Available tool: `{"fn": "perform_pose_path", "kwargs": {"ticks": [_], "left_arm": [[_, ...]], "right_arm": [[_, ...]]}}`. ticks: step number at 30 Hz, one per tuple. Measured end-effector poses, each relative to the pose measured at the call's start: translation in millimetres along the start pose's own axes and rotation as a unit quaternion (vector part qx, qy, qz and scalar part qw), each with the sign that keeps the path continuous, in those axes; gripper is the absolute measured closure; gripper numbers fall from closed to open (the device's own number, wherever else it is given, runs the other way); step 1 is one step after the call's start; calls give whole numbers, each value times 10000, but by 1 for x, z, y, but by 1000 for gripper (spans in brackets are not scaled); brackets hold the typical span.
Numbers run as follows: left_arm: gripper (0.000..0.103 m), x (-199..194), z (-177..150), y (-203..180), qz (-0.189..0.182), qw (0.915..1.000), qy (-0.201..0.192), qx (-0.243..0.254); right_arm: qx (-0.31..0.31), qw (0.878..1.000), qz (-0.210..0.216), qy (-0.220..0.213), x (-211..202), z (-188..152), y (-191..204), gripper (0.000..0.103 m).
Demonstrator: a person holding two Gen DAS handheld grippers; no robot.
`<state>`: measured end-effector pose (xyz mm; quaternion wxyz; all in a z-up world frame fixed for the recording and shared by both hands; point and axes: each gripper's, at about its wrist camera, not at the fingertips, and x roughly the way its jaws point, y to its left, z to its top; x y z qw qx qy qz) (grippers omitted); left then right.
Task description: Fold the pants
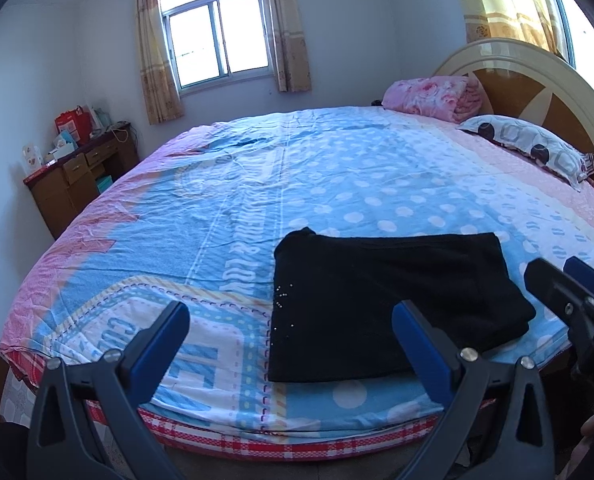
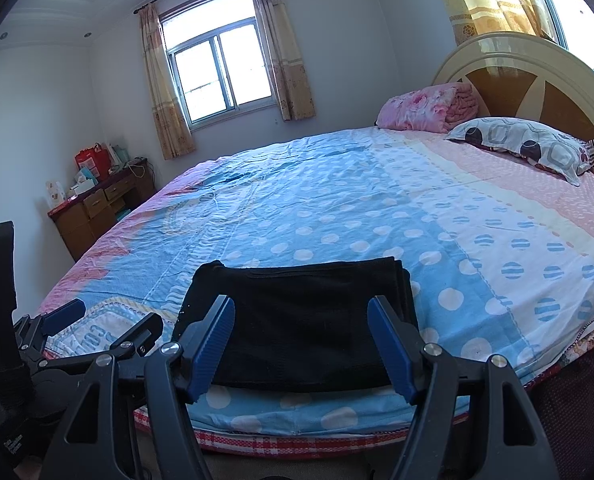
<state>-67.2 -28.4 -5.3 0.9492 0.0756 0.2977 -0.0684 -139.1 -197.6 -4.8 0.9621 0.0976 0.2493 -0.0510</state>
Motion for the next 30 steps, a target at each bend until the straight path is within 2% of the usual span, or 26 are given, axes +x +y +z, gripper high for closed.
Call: {"fn": "perform_pose_path", "kwargs": {"ticks": [25, 30], "left_arm": [[0, 3, 0, 2, -47, 9999, 83, -76], [0, -3, 2, -1, -103, 9999, -79, -61]], "right_arm": [[46, 10000, -51, 57, 3, -3, 0, 32], [53, 9999, -64, 74, 4, -4, 1, 32]]}}
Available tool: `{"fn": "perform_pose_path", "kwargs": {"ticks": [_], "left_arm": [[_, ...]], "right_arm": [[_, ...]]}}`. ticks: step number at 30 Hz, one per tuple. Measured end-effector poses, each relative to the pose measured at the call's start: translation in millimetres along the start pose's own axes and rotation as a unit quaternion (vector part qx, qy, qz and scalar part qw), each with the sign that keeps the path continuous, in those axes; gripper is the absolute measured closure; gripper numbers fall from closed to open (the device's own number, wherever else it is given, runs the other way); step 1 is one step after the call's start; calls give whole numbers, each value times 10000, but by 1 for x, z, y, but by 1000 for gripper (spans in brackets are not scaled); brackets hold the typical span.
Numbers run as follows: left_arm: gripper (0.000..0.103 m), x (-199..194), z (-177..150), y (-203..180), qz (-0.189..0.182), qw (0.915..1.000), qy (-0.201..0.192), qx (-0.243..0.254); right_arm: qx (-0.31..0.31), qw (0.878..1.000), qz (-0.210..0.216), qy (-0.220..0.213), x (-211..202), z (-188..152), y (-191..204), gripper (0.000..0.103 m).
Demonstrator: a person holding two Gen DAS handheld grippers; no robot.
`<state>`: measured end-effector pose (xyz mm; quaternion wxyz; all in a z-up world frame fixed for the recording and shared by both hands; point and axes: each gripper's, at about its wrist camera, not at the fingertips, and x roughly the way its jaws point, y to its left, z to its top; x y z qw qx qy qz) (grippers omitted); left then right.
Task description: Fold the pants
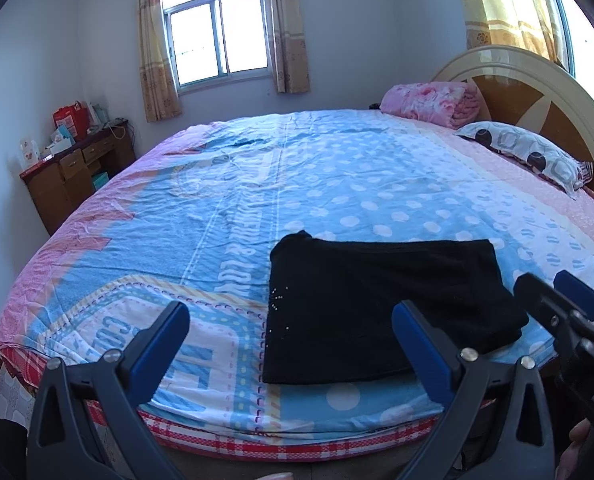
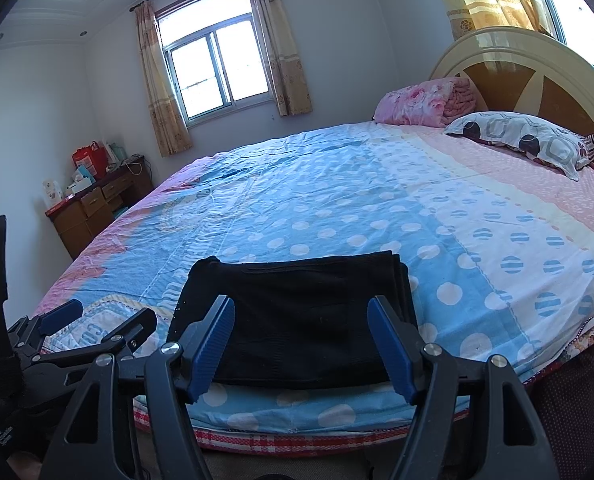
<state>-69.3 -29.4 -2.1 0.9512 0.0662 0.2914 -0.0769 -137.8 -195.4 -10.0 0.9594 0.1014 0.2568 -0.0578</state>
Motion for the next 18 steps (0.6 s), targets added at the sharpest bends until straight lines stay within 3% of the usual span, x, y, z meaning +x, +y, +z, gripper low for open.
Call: {"fn": "perform_pose_path", "kwargs": {"ticks": [6, 18], "left_arm": [[0, -4, 2, -1, -136, 9999, -50, -41], [0, 0, 0, -2, -29, 10000, 45, -5]], "right_arm": [[2, 10000, -13, -8, 0, -1, 1, 32], [-1, 10000, -13, 8, 1, -1, 1, 32]]}}
